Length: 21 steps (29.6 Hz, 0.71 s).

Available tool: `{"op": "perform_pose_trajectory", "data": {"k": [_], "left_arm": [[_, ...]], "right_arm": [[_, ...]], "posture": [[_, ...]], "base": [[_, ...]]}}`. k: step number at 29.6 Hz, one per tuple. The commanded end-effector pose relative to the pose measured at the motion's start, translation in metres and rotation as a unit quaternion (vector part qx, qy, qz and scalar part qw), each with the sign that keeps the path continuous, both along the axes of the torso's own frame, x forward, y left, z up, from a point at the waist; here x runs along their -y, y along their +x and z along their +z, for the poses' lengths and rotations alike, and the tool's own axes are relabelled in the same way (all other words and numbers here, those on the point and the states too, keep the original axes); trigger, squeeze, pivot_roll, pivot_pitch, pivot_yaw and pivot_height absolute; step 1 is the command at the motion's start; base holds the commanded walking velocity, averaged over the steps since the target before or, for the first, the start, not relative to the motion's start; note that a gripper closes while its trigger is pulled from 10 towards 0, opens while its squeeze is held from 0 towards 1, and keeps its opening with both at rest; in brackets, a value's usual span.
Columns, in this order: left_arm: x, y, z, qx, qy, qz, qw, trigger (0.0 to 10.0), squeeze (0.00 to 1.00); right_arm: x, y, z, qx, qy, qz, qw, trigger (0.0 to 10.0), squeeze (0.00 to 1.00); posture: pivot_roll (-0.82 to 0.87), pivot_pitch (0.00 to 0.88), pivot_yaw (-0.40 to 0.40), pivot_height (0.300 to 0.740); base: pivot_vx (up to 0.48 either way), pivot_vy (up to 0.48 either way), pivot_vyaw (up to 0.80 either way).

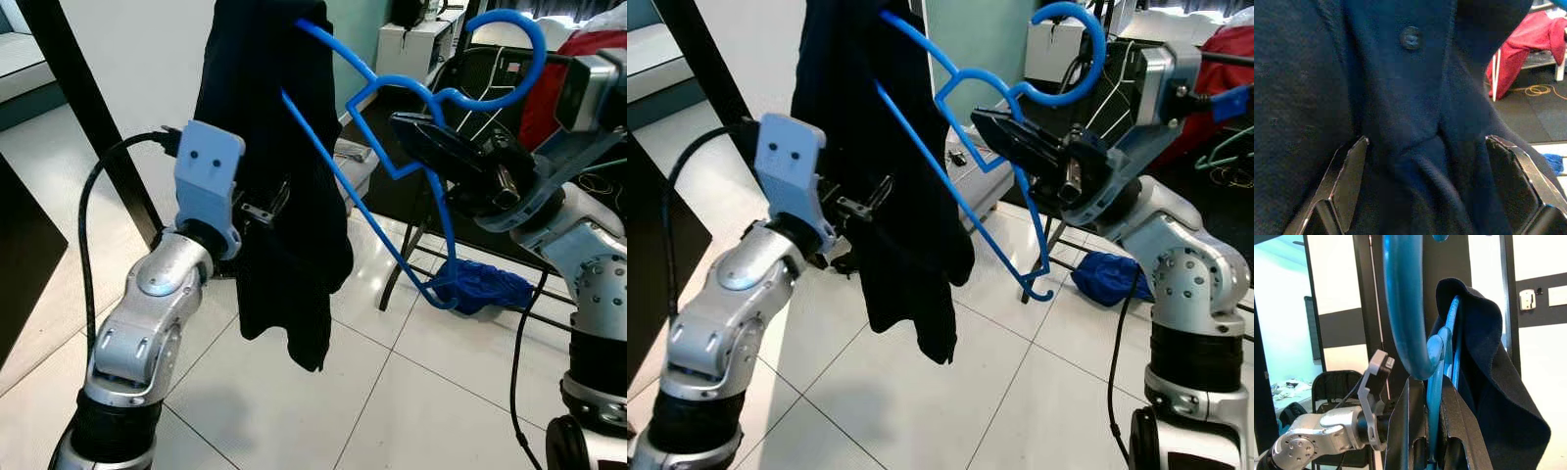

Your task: Hang hanger

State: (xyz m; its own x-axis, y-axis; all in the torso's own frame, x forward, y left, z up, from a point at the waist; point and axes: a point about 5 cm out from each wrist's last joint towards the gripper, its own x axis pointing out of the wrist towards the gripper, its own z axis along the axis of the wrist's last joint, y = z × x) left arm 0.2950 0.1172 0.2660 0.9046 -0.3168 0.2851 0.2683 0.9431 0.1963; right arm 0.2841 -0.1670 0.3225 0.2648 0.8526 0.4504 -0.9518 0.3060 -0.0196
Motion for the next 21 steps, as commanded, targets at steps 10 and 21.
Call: {"op": "perform_pose_trajectory", "data": {"k": [10,21], "left_arm": [[0.018,0.004,0.01,0.026,-0.014,-0.023,0.999,10.0,0.0],[0.01,0.007,0.016,0.045,-0.004,-0.003,0.999,0.0,0.0]], "right_arm": [[-0.006,-0.008,0.007,0.024,0.008,0.021,0.999,10.0,0.0],[-0.003,-0.004,0.004,0.017,0.001,-0.001,1.0,10.0,0.0]], "posture": [[-0.1,0.069,0.053,0.74],[-0.1,0.071,0.047,0.74]], "base": [[0.0,0.0,0.0],[0.0,0.0,0.0]]}}
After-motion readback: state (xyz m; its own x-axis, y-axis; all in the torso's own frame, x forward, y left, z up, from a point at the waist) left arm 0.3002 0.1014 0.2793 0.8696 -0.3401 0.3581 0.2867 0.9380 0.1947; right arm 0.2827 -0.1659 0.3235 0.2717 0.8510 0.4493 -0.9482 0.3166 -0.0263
